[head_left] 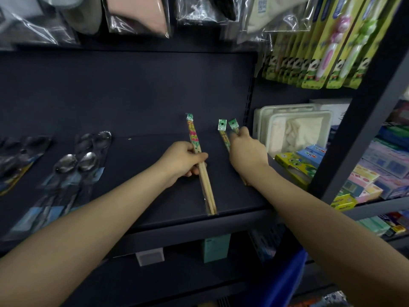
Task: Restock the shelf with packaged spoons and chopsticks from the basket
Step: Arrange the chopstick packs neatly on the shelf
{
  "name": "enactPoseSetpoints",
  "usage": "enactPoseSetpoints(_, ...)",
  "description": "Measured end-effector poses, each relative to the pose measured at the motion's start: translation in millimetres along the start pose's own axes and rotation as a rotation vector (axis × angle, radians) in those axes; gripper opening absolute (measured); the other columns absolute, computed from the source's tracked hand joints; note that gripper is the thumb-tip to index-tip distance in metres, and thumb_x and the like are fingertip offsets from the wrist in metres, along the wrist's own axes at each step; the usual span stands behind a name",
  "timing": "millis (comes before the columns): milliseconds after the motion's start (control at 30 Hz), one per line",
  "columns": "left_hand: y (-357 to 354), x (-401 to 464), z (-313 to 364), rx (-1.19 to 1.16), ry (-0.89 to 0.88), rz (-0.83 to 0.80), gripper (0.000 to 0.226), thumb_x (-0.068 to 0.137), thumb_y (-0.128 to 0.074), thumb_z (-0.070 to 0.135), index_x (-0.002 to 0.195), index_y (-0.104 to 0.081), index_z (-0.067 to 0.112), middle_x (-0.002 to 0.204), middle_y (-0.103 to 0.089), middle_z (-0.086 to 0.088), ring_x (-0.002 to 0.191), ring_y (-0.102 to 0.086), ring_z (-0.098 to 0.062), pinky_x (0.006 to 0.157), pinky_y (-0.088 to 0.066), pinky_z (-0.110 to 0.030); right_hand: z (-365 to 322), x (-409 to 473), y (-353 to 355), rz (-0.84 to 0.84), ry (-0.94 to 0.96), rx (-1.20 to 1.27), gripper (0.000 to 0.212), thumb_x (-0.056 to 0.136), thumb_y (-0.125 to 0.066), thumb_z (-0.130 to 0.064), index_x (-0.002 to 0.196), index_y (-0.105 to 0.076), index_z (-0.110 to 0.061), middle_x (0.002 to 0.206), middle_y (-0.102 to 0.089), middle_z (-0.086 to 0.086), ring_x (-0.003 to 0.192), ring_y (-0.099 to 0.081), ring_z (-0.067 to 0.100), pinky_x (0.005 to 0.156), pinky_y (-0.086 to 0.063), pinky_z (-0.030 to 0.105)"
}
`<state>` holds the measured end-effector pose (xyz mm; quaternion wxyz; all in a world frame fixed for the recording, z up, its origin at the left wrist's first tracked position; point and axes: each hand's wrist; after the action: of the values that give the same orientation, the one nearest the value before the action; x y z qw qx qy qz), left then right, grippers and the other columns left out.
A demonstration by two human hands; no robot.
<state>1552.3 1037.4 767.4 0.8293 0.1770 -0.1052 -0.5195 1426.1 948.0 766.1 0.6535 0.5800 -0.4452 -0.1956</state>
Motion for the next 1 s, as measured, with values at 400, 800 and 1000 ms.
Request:
enactPoseSetpoints(400, -4.8, 21.9, -1.0, 0.109, -0.02, 0.001, 0.052, 0.086, -0.061, 0.02, 0.13, -0.042, 0.001, 0.1, -0.066, -0.013, 0.086, -0.065, -0.02, 0.082, -0.053, -0.032, -27.2, -48.8, 6.3, -0.139, 0.133, 0.375, 0.032, 0.089, -0.056, -0.021, 0.116, -0.047, -0.006, 0.106, -0.062, 0.016, 0.102, -0.058, 0.032, 0.07, -0.039, 0.03)
enactPoseSetpoints(800, -9.1, 36.0, -10.7, 0.697, -0.26, -0.3, 0.054, 0.094, -0.037, 0.043, 0.144, -0.022, 0.028, 0.158, -0.009, -0.003, 0.145, -0.006, -0.012, 0.115, -0.008, -0.024, 13.1, -38.3, 4.2, -0.059, 0.135, 0.015, 0.045, 0.096, -0.032, -0.041, 0.125, -0.052, -0.012, 0.134, -0.046, 0.012, 0.12, -0.043, 0.033, 0.095, -0.039, 0.039)
enactPoseSetpoints(1000, -18.0, 38.2, -5.1, 0.82, -0.227, -0.399, 0.08, 0.081, -0.041, 0.065, 0.147, -0.013, 0.03, 0.158, 0.004, 0.005, 0.145, -0.001, -0.015, 0.119, -0.008, -0.033, 51.0, -27.4, -8.8, -0.285, -0.003, 0.197, 0.064, 0.098, -0.026, -0.047, 0.149, -0.014, -0.011, 0.159, -0.006, 0.01, 0.147, -0.009, 0.024, 0.118, -0.011, 0.034)
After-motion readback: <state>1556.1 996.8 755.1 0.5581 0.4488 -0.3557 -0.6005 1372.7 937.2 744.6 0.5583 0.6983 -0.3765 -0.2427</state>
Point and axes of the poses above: each hand's wrist, its own x-axis towards the middle knuckle, its own y-axis out of the back of the hand, z = x × y
